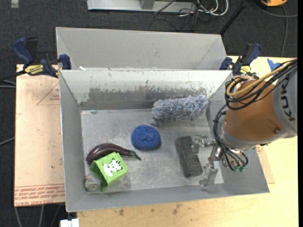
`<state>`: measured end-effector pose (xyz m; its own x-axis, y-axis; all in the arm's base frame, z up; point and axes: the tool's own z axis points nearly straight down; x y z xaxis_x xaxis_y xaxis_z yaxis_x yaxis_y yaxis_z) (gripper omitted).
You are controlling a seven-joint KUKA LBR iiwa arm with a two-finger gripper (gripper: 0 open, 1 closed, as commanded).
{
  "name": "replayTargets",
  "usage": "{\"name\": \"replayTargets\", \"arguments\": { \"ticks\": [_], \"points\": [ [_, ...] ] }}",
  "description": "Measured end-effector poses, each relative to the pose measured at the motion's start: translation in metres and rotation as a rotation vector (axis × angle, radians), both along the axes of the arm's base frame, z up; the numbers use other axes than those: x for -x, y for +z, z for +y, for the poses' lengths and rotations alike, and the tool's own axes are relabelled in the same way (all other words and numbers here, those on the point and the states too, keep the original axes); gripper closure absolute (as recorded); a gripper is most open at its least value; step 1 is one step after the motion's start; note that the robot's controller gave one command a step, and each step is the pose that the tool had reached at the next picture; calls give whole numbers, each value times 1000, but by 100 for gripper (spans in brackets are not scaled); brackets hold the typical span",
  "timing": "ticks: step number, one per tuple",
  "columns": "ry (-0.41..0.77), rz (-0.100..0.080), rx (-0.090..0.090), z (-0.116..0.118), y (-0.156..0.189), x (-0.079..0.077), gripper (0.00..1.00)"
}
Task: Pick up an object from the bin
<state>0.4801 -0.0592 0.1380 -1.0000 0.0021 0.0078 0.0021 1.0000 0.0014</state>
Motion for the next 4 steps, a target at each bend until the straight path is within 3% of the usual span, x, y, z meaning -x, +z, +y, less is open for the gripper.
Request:
{"name": "replayTargets", "arguments": {
  "ticks": [1,2,3,4],
  "points": [
    [2,-8,1,0,4,-2,0],
    [-4,-12,1,6,-40,-5,0],
    [-53,-7,0,0,-63,1,100],
    [-55,-24,2,-1,-61,-3,0]
  ]
}}
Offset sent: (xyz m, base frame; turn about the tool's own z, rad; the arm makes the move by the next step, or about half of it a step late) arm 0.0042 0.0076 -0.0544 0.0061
